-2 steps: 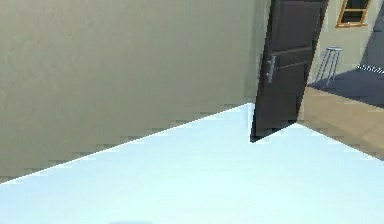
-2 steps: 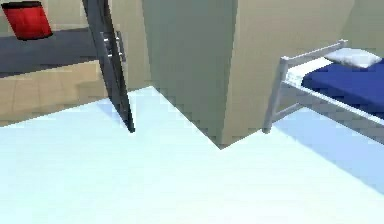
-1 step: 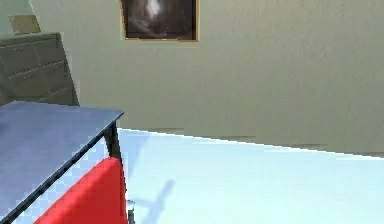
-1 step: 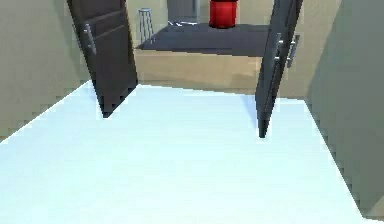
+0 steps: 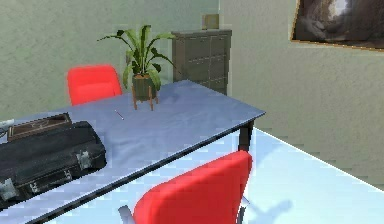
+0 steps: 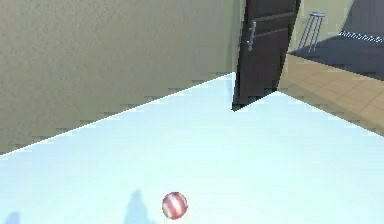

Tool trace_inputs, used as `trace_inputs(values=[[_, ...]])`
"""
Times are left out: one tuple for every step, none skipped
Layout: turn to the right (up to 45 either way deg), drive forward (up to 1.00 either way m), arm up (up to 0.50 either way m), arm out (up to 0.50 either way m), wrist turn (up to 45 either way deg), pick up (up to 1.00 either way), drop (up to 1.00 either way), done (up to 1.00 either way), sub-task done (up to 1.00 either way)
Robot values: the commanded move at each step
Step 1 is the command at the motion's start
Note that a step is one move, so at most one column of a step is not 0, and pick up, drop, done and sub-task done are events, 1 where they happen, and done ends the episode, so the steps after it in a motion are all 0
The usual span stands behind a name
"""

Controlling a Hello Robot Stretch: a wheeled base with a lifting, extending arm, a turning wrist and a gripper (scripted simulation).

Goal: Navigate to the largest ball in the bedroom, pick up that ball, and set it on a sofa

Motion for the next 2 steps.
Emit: trace_inputs(values=[[0.0,0.0,0.1,0.0,0.0,0.0,0.0,0.0,0.0],[0.0,0.0,0.0,0.42,0.0,0.0,0.0,0.0,0.0]])
